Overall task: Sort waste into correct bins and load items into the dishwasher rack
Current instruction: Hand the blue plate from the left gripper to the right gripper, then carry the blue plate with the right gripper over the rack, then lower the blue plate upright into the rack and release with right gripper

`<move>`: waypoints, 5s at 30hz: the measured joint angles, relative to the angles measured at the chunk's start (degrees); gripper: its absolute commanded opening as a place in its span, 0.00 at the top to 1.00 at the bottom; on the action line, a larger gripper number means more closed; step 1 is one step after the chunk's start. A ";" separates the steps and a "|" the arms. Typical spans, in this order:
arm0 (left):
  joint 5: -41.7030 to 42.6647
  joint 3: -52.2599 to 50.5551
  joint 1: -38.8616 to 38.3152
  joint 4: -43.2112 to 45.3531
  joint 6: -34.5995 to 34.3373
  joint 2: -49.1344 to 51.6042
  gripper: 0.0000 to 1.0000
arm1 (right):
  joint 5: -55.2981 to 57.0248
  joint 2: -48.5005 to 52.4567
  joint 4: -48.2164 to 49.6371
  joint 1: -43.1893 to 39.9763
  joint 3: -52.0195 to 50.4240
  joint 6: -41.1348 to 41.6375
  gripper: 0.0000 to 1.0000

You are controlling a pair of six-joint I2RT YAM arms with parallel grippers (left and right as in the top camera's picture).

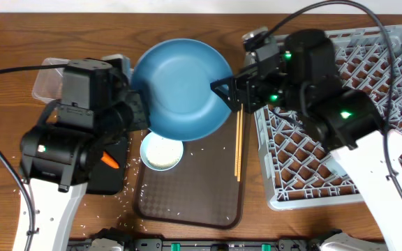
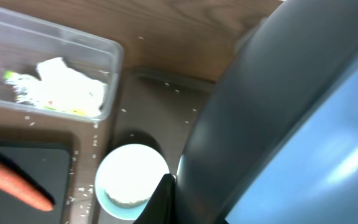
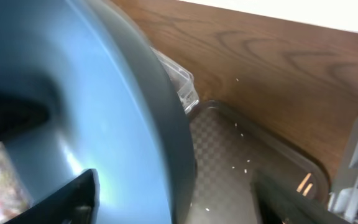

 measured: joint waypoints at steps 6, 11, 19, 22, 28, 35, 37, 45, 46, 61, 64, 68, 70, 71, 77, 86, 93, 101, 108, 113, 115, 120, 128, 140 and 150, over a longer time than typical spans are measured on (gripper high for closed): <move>-0.50 0.00 -3.19 0.09 0.02 0.02 0.94 | 2.03 2.60 0.33 1.14 0.00 0.15 0.99; -1.07 0.02 -2.95 0.57 0.31 0.07 0.69 | 4.20 2.58 0.31 1.01 -0.02 -0.98 0.99; 0.02 0.02 -3.28 1.81 0.31 0.07 0.01 | 9.01 2.45 -2.75 -1.09 -0.04 -1.29 0.99; 0.20 0.02 -3.28 1.88 0.15 0.07 0.02 | 14.99 1.77 -5.14 -3.28 -0.07 -1.20 0.99; 0.39 0.02 -3.28 2.21 0.15 -0.35 0.02 | 34.71 -1.90 -11.26 -9.75 -0.09 -0.85 0.99; 0.39 0.02 -3.28 2.43 0.15 -2.08 0.02 | 61.90 -3.78 -11.39 -18.53 -0.09 -2.34 0.99; 0.39 0.02 -3.28 2.43 0.13 -2.14 0.02 | 68.78 -3.19 -10.69 -20.26 -0.09 -4.74 0.99; 0.42 0.02 -3.28 2.38 0.15 -2.14 0.02 | 90.58 5.16 -4.85 -25.81 -0.11 -9.42 0.99; 0.42 0.02 -3.28 2.29 0.13 -2.14 0.02 | 91.84 6.32 -3.15 -26.40 -0.11 -10.34 0.99; 0.79 0.02 -3.28 1.14 0.15 -2.14 0.02 | 86.47 16.26 14.93 -30.84 -0.37 -42.51 0.99; 0.81 0.02 -3.28 1.11 0.15 -2.14 0.02 | 81.64 16.26 16.02 -30.51 -0.37 -49.48 0.99; 0.81 0.02 -3.28 1.03 0.15 -2.14 0.02 | 78.09 16.26 16.17 -30.49 -0.37 -54.64 0.99; 0.81 0.02 -3.28 0.61 0.15 -2.14 0.02 | 77.26 16.26 16.61 -30.53 -0.37 -55.58 0.99; 0.81 0.02 -3.28 0.44 0.15 -2.14 0.02 | 76.94 16.26 16.83 -30.56 -0.37 -55.84 0.99; 0.81 0.02 -3.28 0.26 0.15 -2.14 0.02 | 76.50 16.83 16.92 -30.60 -0.37 -56.15 0.99; 0.81 0.02 -3.28 -2.12 0.15 -2.14 0.02 | 79.93 21.40 17.53 -31.23 -0.35 -56.06 0.99; 0.81 0.02 -3.28 -2.43 0.15 -2.14 0.02 | 80.32 21.38 17.97 -31.39 -0.35 -55.93 0.99; 0.81 0.02 -3.28 -2.45 0.15 -2.14 0.02 | 80.19 21.38 19.19 -31.39 -0.35 -56.65 0.99; 0.79 0.02 -3.28 -2.45 0.15 -2.14 0.02 | 79.65 21.40 18.03 -31.39 -0.35 -56.57 0.99; 0.79 0.02 -3.28 -2.45 0.15 -2.14 0.02 | 79.82 22.86 16.92 -31.39 -0.37 -56.13 0.99; 0.79 0.02 -3.28 -2.45 0.15 -2.14 0.02 | 80.28 23.17 17.29 -31.26 -0.35 -56.13 0.91; 0.79 0.02 -3.28 -2.49 0.13 -2.14 0.03 | 79.36 23.61 16.50 -30.10 -0.46 -55.08 0.44; 0.79 0.02 -3.28 -2.49 0.15 -2.14 0.02 | 74.14 23.76 7.15 -23.67 -0.63 -54.77 0.37; 0.79 0.02 -3.28 -2.56 0.15 -2.14 0.02 | 64.85 23.63 -0.50 -18.97 -0.50 -49.00 0.36; 0.79 0.02 -3.28 -2.75 0.15 -2.14 0.02 | 60.98 20.70 -0.98 -18.99 -0.74 -45.51 0.24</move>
